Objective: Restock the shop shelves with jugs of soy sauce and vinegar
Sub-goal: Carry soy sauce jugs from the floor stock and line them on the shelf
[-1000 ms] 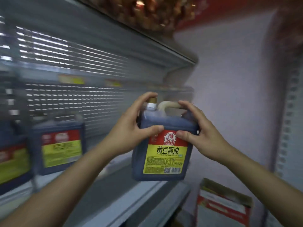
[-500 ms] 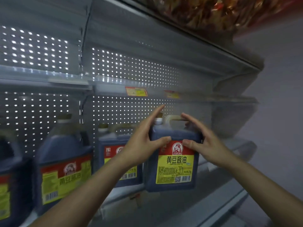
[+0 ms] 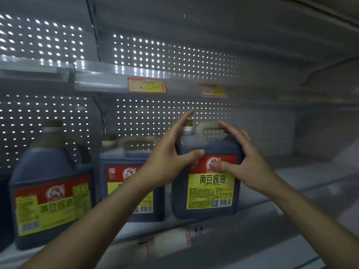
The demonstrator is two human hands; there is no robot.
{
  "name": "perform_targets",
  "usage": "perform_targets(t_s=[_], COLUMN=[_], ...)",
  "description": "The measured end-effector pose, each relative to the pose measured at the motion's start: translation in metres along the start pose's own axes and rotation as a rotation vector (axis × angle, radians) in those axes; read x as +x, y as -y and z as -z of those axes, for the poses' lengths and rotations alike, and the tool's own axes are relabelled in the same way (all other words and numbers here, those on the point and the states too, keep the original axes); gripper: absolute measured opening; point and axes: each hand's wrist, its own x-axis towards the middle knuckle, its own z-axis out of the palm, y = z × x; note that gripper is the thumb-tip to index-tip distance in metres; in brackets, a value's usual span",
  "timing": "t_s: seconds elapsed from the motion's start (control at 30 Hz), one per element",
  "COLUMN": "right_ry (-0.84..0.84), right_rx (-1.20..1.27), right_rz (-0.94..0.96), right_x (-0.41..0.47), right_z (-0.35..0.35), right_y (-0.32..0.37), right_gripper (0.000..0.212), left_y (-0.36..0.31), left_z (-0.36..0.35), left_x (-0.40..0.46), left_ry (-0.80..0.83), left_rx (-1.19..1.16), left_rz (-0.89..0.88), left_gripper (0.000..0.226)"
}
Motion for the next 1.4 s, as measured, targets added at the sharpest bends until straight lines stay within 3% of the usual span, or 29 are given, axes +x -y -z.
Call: perform_targets(t_s=[0.5,0.83,1.23,1.33,1.4], right_ry=[0.201,0.316,0.35,0.353,0.348], right_rx=[0.128,0.272,0.156,0.125,0.106], right_rz=[0.121,0.18,0.201,0.144,0.108], right_x=[0.053,0.074,0.072,0.066,0.061], right_z=[-0.004,-0.025,-0.016,-0.015,-0.012], right_y=[-0.113,-0.133,-0.129,-0.129,-0.129], right_gripper=[0.092,0.087,0.092,0.092,0.09], left_y=[0.035,0.023,-0.009,-0.016,-0.02], left_z=[-0.054,-0.074,-0.071,-0.068,-0.065], left_x=[0.007,0.006,0.016,0.012,0.012], left_ry=[-0.23,-0.45,-0.318,-0.307,-0.343], left_rx=[0.204,0.6,1.155,1.258,1.247], left_rz=[0.278,0.361,0.459,0.491,0.382], left_gripper=[0.093,0.092,0.089,0.073,0.057])
